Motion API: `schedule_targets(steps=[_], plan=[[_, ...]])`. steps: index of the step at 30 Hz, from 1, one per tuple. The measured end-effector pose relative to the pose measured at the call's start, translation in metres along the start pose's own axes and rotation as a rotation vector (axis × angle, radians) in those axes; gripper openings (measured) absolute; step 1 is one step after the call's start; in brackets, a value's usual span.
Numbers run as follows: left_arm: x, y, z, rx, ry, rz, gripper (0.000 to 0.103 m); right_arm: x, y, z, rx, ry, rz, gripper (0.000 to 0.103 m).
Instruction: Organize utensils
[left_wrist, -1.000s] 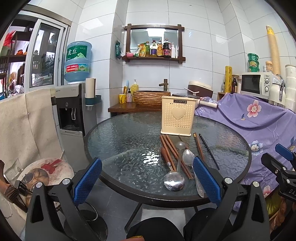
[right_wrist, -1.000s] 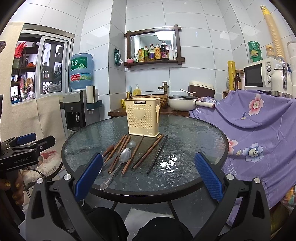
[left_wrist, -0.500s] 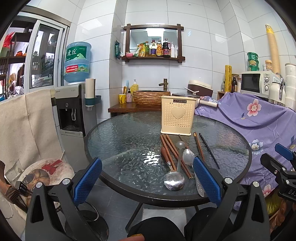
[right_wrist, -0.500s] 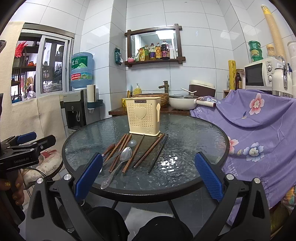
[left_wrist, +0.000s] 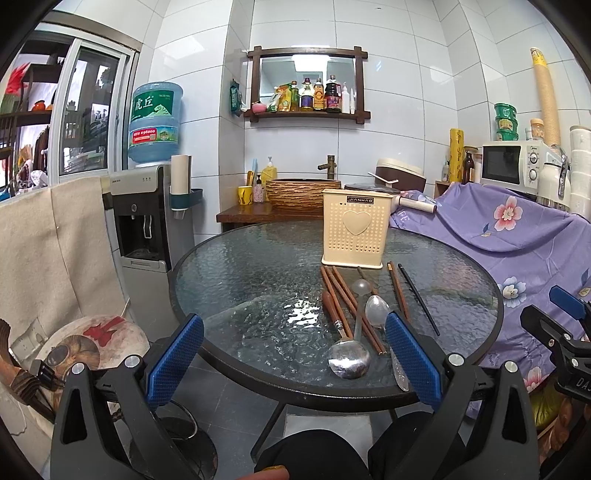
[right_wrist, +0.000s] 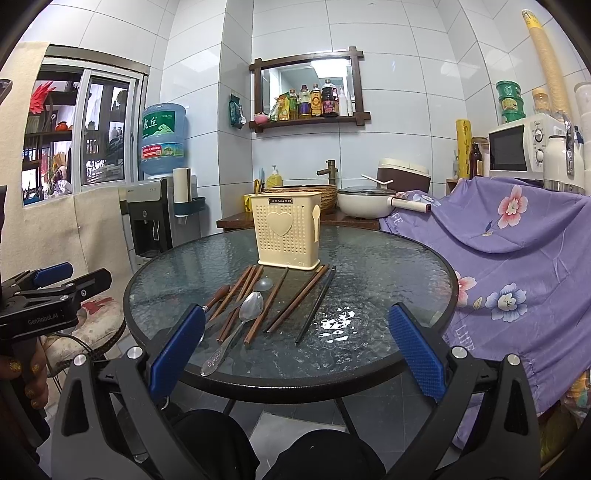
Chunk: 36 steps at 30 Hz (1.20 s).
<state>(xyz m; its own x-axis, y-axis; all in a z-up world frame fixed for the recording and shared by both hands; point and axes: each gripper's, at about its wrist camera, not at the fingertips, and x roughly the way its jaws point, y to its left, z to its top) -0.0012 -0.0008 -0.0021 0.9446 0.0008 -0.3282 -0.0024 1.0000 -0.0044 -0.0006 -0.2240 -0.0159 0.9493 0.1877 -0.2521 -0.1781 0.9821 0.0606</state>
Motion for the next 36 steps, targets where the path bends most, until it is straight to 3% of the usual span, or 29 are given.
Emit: schedule_targets(steps=[26,31,36], plan=[[0.004,0.001,-0.002,0.005,0.013,0.001,0.097,0.005,0.002,-0.002,0.0,0.013,-0.003,0.098],[0.03,0.006,-0.002,0.006,0.099,0.005,0.097,0.015,0.0,-0.002,-0.026,0.041,-0.036,0.098],[0.065,0.022,0.003,-0.026,0.176,0.002,0.097,0.057,-0.017,-0.002,-0.047,0.17,-0.098,0.098]])
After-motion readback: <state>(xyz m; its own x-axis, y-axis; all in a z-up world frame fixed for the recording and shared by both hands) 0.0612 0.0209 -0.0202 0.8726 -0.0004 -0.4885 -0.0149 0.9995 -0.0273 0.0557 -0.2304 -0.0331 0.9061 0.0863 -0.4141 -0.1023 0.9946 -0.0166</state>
